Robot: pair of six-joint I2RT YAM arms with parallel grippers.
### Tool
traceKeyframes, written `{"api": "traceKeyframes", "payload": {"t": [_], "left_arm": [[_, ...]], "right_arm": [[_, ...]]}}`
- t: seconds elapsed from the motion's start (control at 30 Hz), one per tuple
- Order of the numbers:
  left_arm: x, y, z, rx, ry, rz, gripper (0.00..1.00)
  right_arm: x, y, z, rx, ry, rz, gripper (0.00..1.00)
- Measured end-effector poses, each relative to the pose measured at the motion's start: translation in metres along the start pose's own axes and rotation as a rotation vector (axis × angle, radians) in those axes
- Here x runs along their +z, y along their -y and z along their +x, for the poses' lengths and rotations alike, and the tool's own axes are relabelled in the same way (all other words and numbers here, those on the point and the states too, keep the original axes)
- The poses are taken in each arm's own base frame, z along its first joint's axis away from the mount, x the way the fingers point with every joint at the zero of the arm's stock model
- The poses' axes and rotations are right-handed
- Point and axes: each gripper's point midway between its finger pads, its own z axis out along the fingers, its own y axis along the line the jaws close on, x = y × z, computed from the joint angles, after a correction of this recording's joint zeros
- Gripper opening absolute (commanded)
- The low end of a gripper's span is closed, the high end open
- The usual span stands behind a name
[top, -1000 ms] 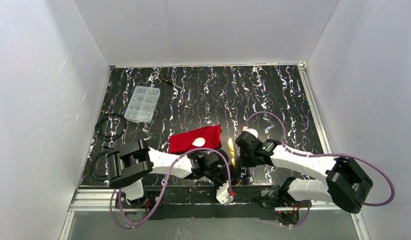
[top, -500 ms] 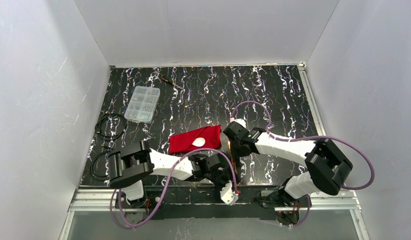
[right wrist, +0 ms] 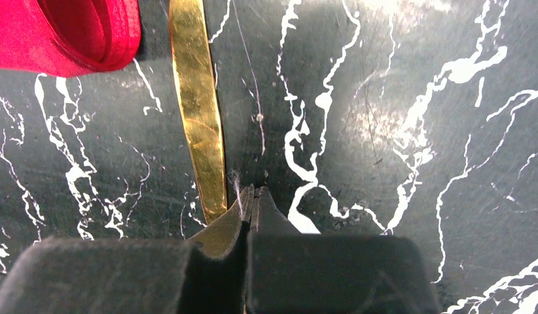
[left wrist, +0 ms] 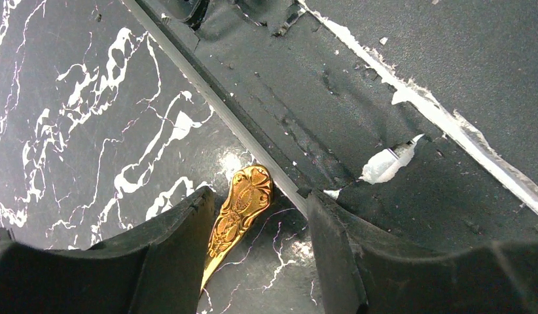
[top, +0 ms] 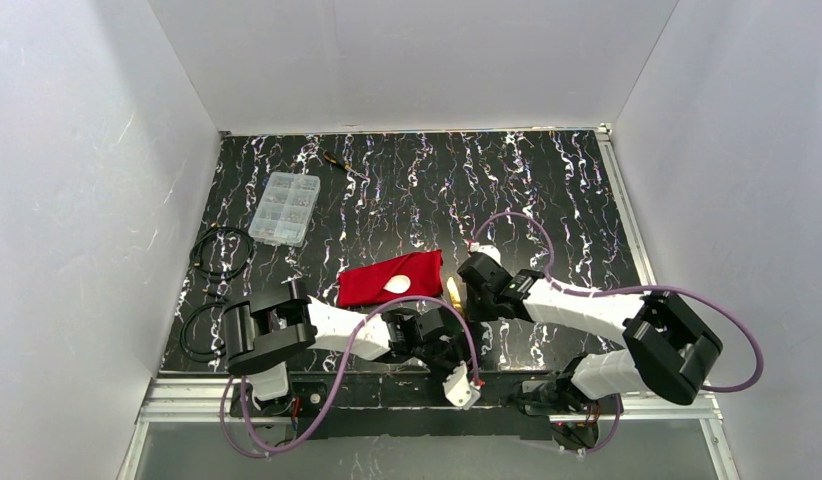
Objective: Fold the napkin into a case and place the utensils inside
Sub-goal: Move the knife to the corner of the board.
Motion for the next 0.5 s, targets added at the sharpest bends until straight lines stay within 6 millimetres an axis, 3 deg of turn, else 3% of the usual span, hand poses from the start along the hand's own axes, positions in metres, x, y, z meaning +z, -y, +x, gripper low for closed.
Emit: {"api": "traceKeyframes", "payload": {"t": [0.2, 0.4, 0.5], "left_arm": [[0.0, 0.0, 0.0, 0.003, -0.006, -0.006, 0.51], [0.0, 0.004, 0.002, -0.014, -0.009, -0.006, 0.39], [0.0, 0.006, 0.003, -0.019, -0.01, -0.004, 0.38]], "right_arm": [[-0.003, -0.001, 0.006, 0.044, -0.005, -0.023, 0.01], [-0.007, -0.004, 0.014, 0.062, -0.022, -0.042, 0.01], [-0.011, -0.003, 0.023, 0.067, -0.046, -0.049, 0.01]]}}
